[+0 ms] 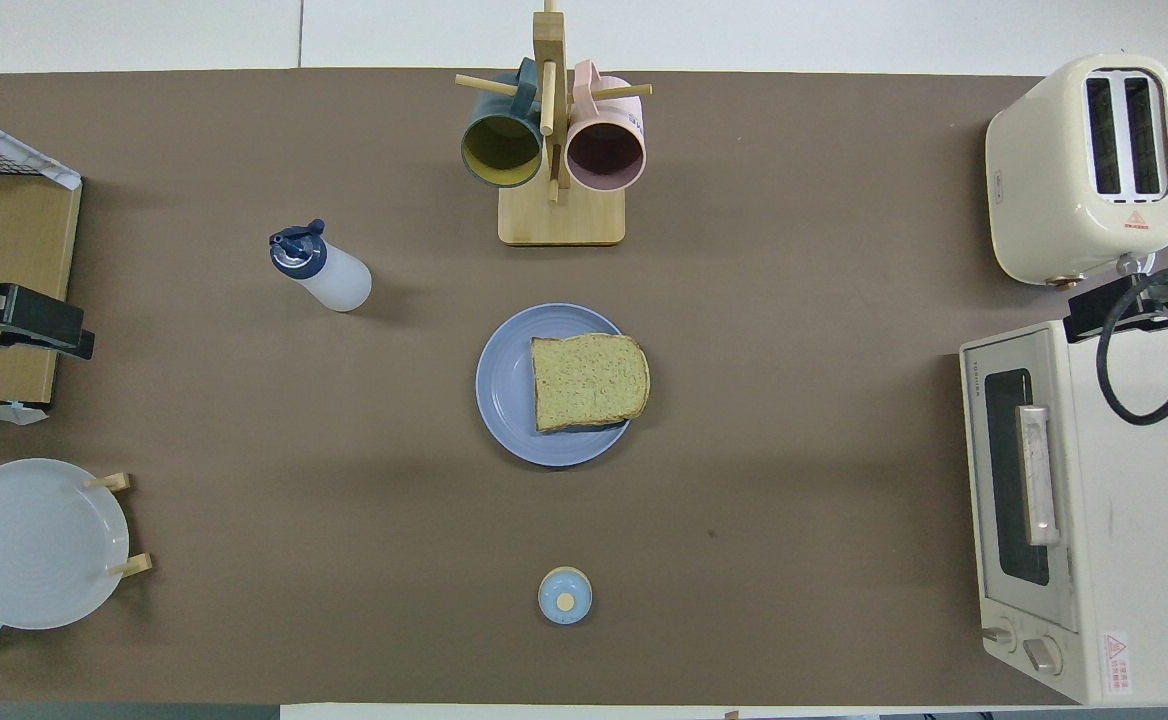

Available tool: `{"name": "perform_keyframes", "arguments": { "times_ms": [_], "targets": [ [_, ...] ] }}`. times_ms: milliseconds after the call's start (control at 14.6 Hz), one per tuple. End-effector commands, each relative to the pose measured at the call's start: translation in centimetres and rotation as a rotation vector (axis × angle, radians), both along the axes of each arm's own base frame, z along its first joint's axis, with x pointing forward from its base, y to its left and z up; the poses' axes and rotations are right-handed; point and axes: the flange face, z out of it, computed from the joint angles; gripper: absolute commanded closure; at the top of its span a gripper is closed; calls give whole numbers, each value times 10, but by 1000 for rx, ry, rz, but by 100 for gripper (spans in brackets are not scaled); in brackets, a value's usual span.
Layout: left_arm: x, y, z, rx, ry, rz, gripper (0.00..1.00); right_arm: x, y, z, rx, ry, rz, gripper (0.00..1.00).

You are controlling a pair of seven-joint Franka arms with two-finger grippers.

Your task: Put bread on plate and add seasoning

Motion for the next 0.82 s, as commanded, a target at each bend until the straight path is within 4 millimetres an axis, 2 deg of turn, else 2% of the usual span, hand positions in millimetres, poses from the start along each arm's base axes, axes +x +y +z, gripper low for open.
{"name": "perform_keyframes", "arguments": {
  "times_ms": [0,481,756],
  "targets": [
    [-1,-6,9,7,25,84,0,-1,-5,3,-16,-13,22,0],
    [7,12,13,-1,-30,125,0,0,-4,3,-16,-19,24,0],
    [8,12,14,-2,-44,124,0,0,-4,3,-16,-19,24,0]
  ]
}}
